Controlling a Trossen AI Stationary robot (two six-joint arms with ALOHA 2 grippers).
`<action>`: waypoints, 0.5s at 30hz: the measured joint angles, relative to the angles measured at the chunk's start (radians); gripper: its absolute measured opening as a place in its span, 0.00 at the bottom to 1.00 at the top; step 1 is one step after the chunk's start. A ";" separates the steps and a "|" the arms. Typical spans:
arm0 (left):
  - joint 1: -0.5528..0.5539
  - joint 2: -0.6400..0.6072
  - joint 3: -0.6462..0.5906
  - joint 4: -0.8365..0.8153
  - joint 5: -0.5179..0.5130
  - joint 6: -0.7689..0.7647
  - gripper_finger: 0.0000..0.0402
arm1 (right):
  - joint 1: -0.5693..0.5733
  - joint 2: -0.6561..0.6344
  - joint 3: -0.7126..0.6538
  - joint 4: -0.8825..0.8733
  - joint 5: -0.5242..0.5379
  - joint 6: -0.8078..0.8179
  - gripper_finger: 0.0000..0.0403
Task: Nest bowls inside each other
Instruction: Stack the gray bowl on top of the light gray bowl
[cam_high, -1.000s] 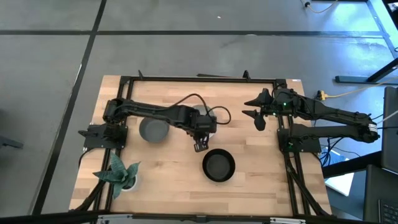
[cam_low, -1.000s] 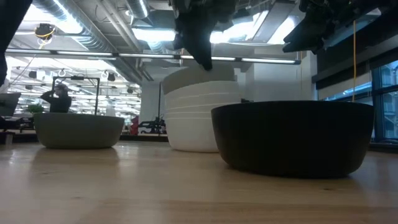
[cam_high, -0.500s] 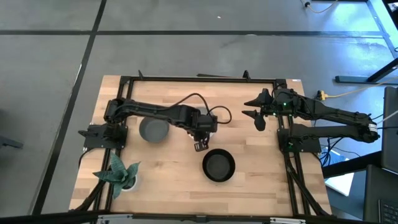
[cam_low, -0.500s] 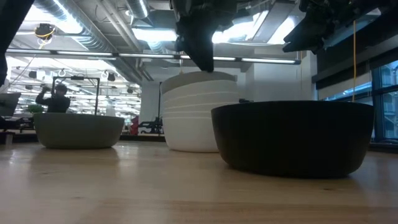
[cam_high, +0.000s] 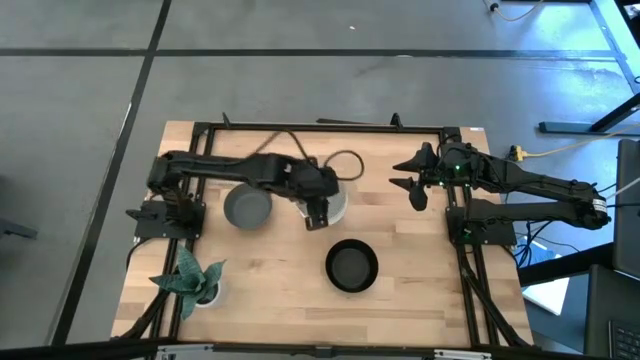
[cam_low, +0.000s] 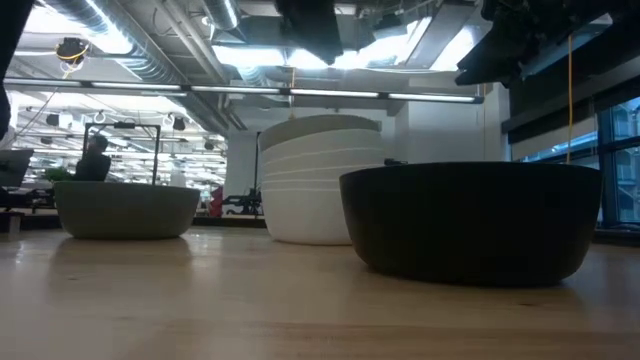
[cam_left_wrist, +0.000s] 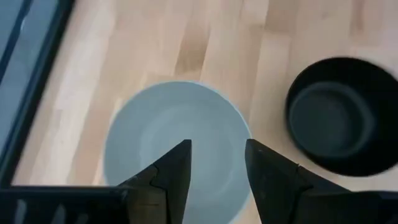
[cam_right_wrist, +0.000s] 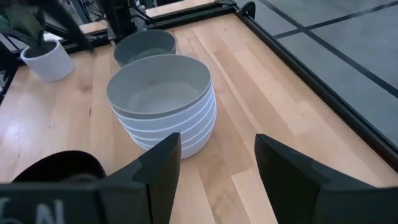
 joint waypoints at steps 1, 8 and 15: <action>0.000 -0.023 0.000 -0.013 0.000 0.000 0.36 | 0.000 0.000 0.000 -0.003 0.000 0.000 0.51; -0.006 -0.151 0.001 -0.115 -0.035 -0.090 0.36 | 0.000 0.000 0.000 -0.003 0.000 -0.020 0.51; -0.016 -0.189 0.001 -0.465 -0.101 -0.383 0.36 | 0.000 0.000 0.000 -0.002 0.000 -0.022 0.51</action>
